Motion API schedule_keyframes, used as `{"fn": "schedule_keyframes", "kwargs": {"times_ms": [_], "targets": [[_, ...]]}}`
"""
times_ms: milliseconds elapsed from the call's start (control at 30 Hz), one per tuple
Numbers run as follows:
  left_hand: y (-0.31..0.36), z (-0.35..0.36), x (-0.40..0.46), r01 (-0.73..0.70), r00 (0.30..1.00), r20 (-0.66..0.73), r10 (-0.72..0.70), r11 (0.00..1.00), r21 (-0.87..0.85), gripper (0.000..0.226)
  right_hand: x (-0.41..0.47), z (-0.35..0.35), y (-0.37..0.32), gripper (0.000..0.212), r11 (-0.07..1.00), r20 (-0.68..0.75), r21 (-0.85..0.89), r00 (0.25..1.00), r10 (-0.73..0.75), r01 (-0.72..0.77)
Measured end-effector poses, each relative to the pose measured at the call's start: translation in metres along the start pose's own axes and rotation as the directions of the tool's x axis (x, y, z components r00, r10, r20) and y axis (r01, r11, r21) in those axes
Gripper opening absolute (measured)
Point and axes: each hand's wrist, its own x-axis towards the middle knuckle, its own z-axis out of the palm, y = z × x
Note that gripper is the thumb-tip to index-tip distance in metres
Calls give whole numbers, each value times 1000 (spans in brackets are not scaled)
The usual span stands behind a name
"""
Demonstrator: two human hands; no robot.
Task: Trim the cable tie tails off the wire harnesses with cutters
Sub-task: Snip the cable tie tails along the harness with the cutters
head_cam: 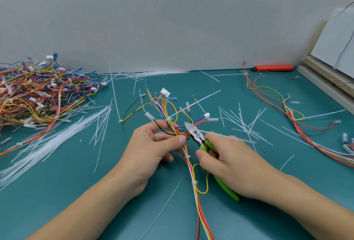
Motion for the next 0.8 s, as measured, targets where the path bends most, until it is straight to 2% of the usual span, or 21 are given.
{"fn": "schedule_keyframes", "kwargs": {"times_ms": [100, 167, 267, 800], "targets": [[0, 0, 0, -1, 1000, -2, 1, 1000, 1, 37, 0, -2, 0, 29, 997, -29, 71, 999, 21, -19], [0, 1, 0, -4, 1000, 2, 4, 1000, 6, 35, 0, -3, 0, 34, 991, -44, 124, 998, 49, -44], [0, 2, -1, -9, 1000, 3, 9, 1000, 5, 33, -2, -3, 0, 43, 992, -41, 116, 998, 46, -41], [0, 1, -1, -2, 1000, 5, 2, 1000, 22, 35, 0, -2, 2, 41, 994, -31, 100, 998, 48, -45]]}}
